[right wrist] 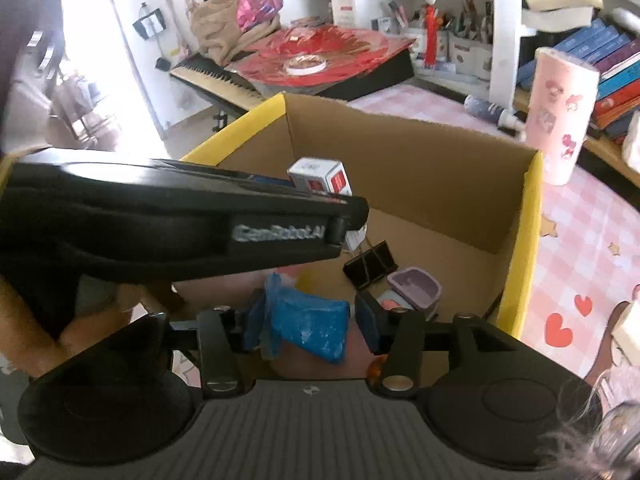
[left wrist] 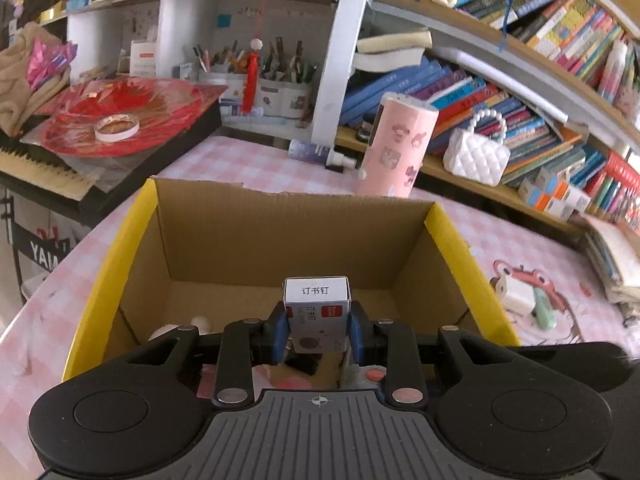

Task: Organize objects
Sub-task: 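Lower both into the box and open the left and right tools, then withdraw both tools from the box toward the charger and eraser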

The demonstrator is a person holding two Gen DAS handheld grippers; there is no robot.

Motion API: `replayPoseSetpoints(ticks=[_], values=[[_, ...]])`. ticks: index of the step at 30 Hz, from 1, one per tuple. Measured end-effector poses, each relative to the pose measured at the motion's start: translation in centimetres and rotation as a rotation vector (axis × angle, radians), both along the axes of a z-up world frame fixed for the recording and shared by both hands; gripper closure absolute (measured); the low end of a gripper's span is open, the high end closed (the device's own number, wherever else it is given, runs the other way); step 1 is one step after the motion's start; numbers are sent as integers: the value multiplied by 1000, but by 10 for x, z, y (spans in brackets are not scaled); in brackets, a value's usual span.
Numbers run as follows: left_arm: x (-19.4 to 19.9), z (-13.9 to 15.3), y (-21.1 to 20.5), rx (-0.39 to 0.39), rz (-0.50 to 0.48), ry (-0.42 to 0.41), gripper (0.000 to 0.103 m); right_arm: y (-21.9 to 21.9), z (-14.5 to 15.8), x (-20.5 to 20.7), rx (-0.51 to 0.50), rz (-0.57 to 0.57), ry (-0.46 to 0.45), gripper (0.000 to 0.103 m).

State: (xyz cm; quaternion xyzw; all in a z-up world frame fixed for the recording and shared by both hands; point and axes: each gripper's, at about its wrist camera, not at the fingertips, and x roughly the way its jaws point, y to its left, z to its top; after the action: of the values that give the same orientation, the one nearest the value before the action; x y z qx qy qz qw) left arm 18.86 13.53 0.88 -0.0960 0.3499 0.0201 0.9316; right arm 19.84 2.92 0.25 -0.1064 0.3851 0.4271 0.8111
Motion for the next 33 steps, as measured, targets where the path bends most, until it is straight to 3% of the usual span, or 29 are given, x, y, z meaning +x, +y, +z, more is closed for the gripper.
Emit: replayPoseSetpoints(ticks=[2,6,8,11,12,15,25,33], values=[[3,-4,-2,39,-13,16,75,-1,3,-2,1,-11,-29,52],[5,-2,-2,41,-33,15,75,-9,8,-10,22,-18,-85,46],[6,-2,-1,37,-33,24,74,-12,10,-15,13,-41,-117,38],[5,-1,-2,41,-40,24,72,-16,10,-18,10,-65,-124,37],[4,-1,-3,44,-39,17,68,-18,10,-18,11,-80,-121,37],[-3,1,-3,38,-35,-22,45,-22,11,-21,5,-109,-132,37],[-62,34,-7,46,-1,-218,24,-38,24,-44,33,-209,-180,34],[-114,52,-3,69,25,-288,19,-52,37,-77,43,-275,-266,29]])
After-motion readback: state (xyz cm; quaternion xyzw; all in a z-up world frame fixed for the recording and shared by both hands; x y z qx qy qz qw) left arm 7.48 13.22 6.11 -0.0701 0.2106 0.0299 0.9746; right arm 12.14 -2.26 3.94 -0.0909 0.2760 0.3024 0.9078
